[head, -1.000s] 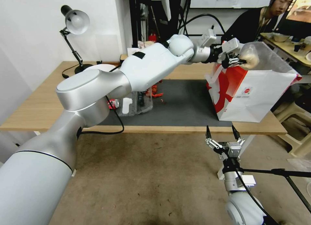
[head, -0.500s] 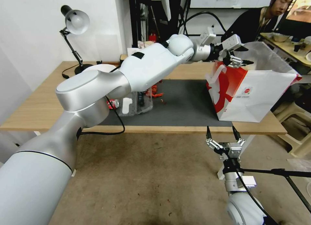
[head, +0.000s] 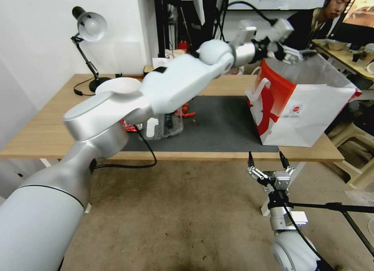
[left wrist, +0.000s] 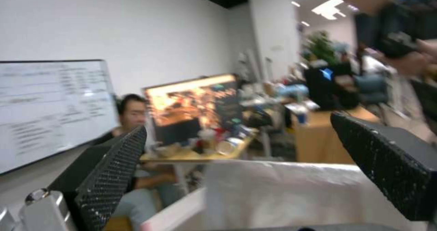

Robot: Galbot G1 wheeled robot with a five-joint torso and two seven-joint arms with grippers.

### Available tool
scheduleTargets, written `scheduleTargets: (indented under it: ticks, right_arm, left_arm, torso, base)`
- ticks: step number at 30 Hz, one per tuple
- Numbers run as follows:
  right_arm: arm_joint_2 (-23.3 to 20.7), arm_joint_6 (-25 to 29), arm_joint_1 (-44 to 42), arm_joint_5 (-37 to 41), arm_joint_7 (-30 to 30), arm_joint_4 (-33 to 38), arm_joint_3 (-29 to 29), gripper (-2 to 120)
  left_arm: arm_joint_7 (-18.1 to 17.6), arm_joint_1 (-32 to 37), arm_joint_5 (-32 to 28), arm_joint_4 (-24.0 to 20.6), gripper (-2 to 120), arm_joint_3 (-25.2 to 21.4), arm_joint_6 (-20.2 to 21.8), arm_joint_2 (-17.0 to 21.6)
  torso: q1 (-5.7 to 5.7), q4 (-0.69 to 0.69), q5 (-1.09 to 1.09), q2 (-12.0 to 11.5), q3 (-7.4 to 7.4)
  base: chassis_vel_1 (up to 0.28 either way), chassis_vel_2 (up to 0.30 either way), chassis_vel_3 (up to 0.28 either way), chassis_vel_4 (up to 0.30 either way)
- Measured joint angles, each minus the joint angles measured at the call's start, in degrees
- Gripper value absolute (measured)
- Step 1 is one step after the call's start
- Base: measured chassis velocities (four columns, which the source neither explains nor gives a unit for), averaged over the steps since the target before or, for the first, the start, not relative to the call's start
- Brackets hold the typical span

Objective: Pick up the trash from the table and place it into the takeout bag.

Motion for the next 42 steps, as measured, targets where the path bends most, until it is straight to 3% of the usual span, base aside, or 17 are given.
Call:
scheduleTargets:
  ticks: [3, 4, 6, 8, 10, 12, 14, 17, 21, 27, 31, 33, 42]
  right_arm:
    - [0.14, -0.08, -0.41, -0.13, 0.11, 0.32, 0.35, 100]
    - [0.14, -0.08, -0.41, -0.13, 0.11, 0.32, 0.35, 100]
    - [0.19, -0.10, -0.48, -0.18, 0.19, 0.44, 0.52, 100]
    - [0.19, -0.12, -0.49, -0.19, 0.22, 0.47, 0.54, 100]
    - [0.17, -0.17, -0.53, -0.20, 0.25, 0.53, 0.55, 100]
    - [0.17, -0.17, -0.53, -0.20, 0.25, 0.53, 0.57, 100]
    - [0.17, -0.19, -0.50, -0.20, 0.26, 0.49, 0.57, 100]
    - [0.21, -0.23, -0.42, -0.22, 0.26, 0.39, 0.50, 100]
    - [0.50, -0.29, -0.22, -0.41, 0.26, 0.26, 0.12, 100]
    - [0.57, -0.48, -0.34, -0.46, 0.27, 0.42, 0.13, 100]
    - [0.61, -0.79, -0.33, -0.52, 0.40, 0.46, 0.10, 100]
    - [0.61, -0.98, -0.32, -0.62, 0.44, 0.45, -0.08, 100]
    - [0.75, -1.27, -0.02, -1.01, 0.45, 0.21, -0.82, 100]
  left_arm:
    - [-5.68, 2.91, 0.10, -3.27, 100, -2.37, -0.45, 3.23]
    - [-5.68, 2.91, 0.10, -3.27, 100, -2.37, -0.45, 3.23]
    - [-10.62, 4.96, 0.44, -6.44, 100, -3.62, -0.37, 5.80]
    - [-11.96, 5.74, 0.55, -7.52, 100, -4.02, -0.30, 6.71]
    - [-15.96, 8.68, 1.24, -11.33, 100, -5.59, 0.55, 9.91]
    - [-16.20, 8.91, 1.29, -11.60, 100, -5.69, 0.59, 10.12]
    - [-18.89, 12.35, 1.71, -15.78, 100, -7.20, 1.37, 13.33]
    - [-19.93, 14.01, 2.24, -17.69, 100, -8.13, 1.68, 14.81]
    - [-22.12, 18.98, 4.05, -23.08, 100, -10.99, 2.01, 20.11]
    - [-22.65, 23.25, 5.57, -26.56, 100, -14.55, 1.99, 24.88]
    - [-22.75, 27.85, 6.15, -30.02, 100, -19.95, 2.06, 29.01]
    - [-23.37, 32.34, 6.63, -33.08, 100, -24.77, 2.89, 31.76]
    - [-25.12, 44.39, 9.71, -39.35, 100, -33.64, 4.39, 36.26]
  torso:
    - [0.00, -0.02, 0.00, 0.00, 0.00]
    - [0.00, -0.02, 0.00, 0.00, 0.00]
    - [0.00, -0.03, 0.00, 0.00, 0.00]
    - [0.00, -0.03, 0.00, 0.00, 0.00]
    - [0.00, 0.00, -0.02, 0.00, 0.00]
    - [0.00, 0.00, -0.01, 0.00, 0.00]
    - [0.00, -0.02, -0.01, 0.00, 0.00]
    - [0.00, -0.02, -0.01, 0.00, 0.00]
    - [0.00, -0.03, 0.01, 0.00, 0.00]
    - [0.00, -0.02, -0.01, 0.00, -0.01]
    - [0.00, -0.01, 0.00, 0.00, -0.01]
    - [0.00, -0.02, 0.01, 0.00, -0.01]
    - [0.00, -0.03, 0.01, 0.00, -0.01]
  base:
    - [0.000, 0.000, 0.000, 0.000]
    - [0.000, 0.000, 0.000, 0.000]
    - [0.000, 0.000, 0.000, 0.000]
    - [0.000, 0.000, 0.000, 0.000]
    - [0.000, 0.000, 0.000, 0.000]
    - [0.000, 0.000, 0.000, 0.000]
    - [0.000, 0.000, 0.000, 0.000]
    - [0.000, 0.000, 0.000, 0.000]
    - [0.000, 0.000, 0.000, 0.000]
    - [0.000, 0.000, 0.000, 0.000]
    - [0.000, 0.000, 0.000, 0.000]
    - [0.000, 0.000, 0.000, 0.000]
    - [0.000, 0.000, 0.000, 0.000]
